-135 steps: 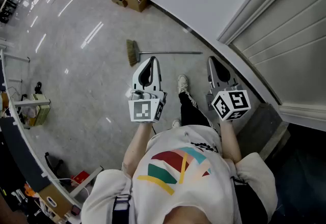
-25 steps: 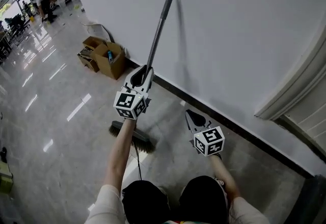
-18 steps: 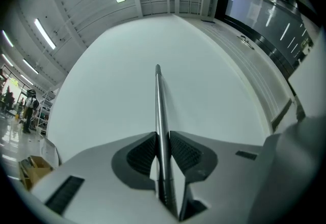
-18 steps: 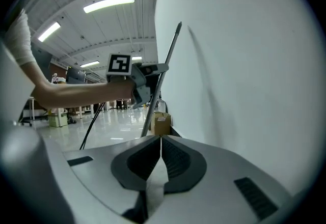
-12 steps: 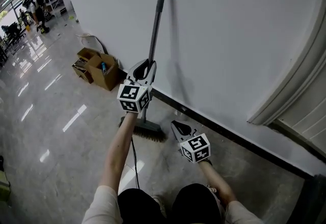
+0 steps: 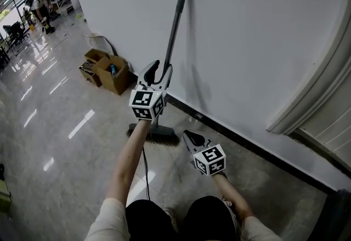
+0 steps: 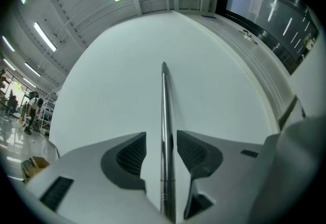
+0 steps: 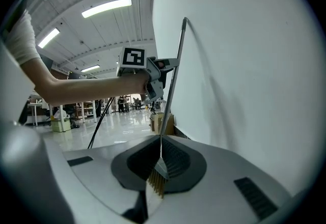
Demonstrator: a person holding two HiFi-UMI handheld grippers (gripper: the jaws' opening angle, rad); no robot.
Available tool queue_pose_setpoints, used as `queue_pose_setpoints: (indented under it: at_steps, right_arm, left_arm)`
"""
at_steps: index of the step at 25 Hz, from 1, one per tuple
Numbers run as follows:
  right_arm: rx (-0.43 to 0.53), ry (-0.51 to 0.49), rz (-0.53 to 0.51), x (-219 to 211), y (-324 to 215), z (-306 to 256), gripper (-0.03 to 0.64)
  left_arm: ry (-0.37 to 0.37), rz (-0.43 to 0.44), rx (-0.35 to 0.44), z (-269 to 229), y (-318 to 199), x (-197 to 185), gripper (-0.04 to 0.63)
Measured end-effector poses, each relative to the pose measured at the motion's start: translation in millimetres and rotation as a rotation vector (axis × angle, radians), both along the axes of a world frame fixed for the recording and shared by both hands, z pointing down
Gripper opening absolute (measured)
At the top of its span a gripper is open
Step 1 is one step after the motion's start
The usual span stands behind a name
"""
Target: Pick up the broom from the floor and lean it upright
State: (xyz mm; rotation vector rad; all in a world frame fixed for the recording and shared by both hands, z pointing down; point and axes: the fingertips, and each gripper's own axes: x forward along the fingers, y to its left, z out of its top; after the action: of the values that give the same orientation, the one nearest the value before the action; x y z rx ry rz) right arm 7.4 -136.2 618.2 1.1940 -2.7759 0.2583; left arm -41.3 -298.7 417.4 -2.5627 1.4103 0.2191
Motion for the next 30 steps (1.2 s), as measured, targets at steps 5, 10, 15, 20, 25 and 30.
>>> queue_pose_setpoints:
  at_steps: [5,10,15,20,25,30]
  right_arm:
    - [0.003,-0.020,0.003,-3,0,0,0.015]
    - [0.021,-0.018,0.032,-1,-16,-1,0.015]
    - [0.037,-0.008,-0.005,-12,-14,-3,0.015]
    - [0.046,0.025,-0.004,-22,-6,24,0.015]
    - [-0.011,0.047,-0.011,-29,-8,70,0.015]
    - [-0.072,0.046,0.003,-33,-27,114,0.015]
  left_arm:
    - [0.031,-0.044,0.056,-10,27,-23,0.215]
    - [-0.007,-0.063,0.046,22,53,-32,0.215]
    - [0.032,-0.077,0.027,80,100,-41,0.143]
    - [-0.035,-0.118,0.007,151,134,-40,0.045]
    - [-0.029,-0.098,-0.082,218,147,-27,0.046]
    - [0.017,-0.107,-0.169,262,129,-32,0.046]
